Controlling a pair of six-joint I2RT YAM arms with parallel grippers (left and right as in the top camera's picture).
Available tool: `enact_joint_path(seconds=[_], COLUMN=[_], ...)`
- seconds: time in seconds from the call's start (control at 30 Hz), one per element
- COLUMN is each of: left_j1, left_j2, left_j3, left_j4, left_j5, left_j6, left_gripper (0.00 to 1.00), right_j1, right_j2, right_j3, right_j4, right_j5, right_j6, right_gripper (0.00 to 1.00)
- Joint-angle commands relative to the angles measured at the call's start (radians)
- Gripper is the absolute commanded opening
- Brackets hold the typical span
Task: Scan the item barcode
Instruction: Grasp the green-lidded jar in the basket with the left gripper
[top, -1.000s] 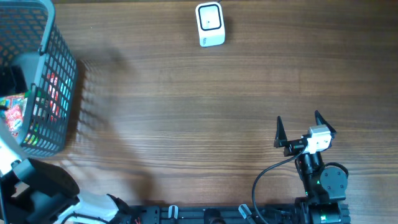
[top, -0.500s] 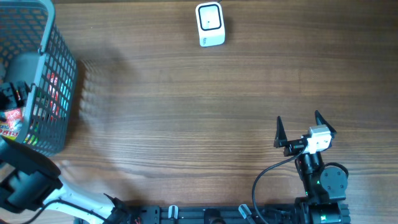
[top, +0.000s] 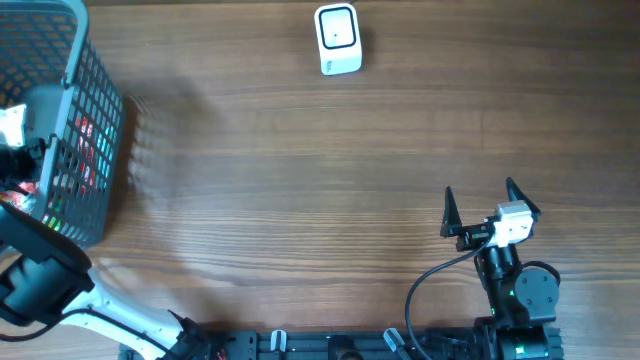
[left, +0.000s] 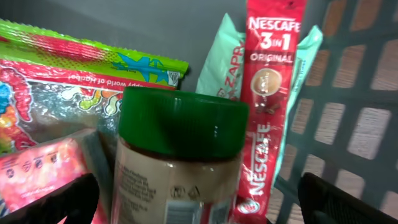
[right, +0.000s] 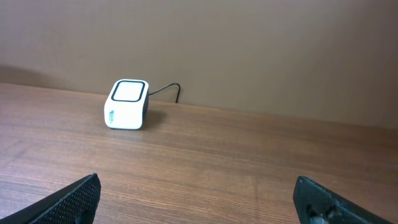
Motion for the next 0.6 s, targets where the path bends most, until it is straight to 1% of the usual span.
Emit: enact_joint_path(seconds=[0.0, 0.2, 0.27, 0.33, 0.37, 0.4, 0.43, 0.57], left_j1=[-0.002, -0.002, -0.002, -0.002, -0.002, -0.002, -0.002, -0.002], left_j2=[0.01, 0.01, 0.01, 0.01, 0.01, 0.01, 0.01, 0.01], left_j3=[-0.055, -0.101, -0.101, -0.101, -0.101, -0.1, -0.101, -0.101], left_j4=[0.031, 0.058, 0.065, 0.068, 0.068, 0.071, 0.073, 0.083], left_j5=[-0.008, 0.0, 0.005, 0.033, 0.052, 0.064, 0.067, 0.067], left_j6=[0.022, 0.022, 0.022, 0.022, 0.021, 0.022, 0.021, 0.018], left_gripper=[1.0, 1.0, 0.87, 0.78, 0.75, 0.75, 0.81, 0.89], right_j1=[-0.003, -0.003, -0.003, -0.003, -0.003, -0.003, -0.003, -0.003], right_j2=[-0.004, -0.004, -0.004, -0.004, -0.004, -0.004, -0.004, -0.004], right_j3=[-0.001, -0.001, -0.001, -0.001, -0.001, -0.001, -0.001, -0.001], right_j4=[0.003, 0.003, 0.003, 0.003, 0.003, 0.003, 0.003, 0.003], right_j5=[0.013, 0.013, 0.013, 0.013, 0.013, 0.013, 0.013, 0.013], right_j6=[-0.001, -0.001, -0.002, -0.001, -0.002, -0.001, -0.001, -0.001], right_gripper=[1.0, 1.0, 1.0, 1.0, 1.0, 1.0, 1.0, 1.0])
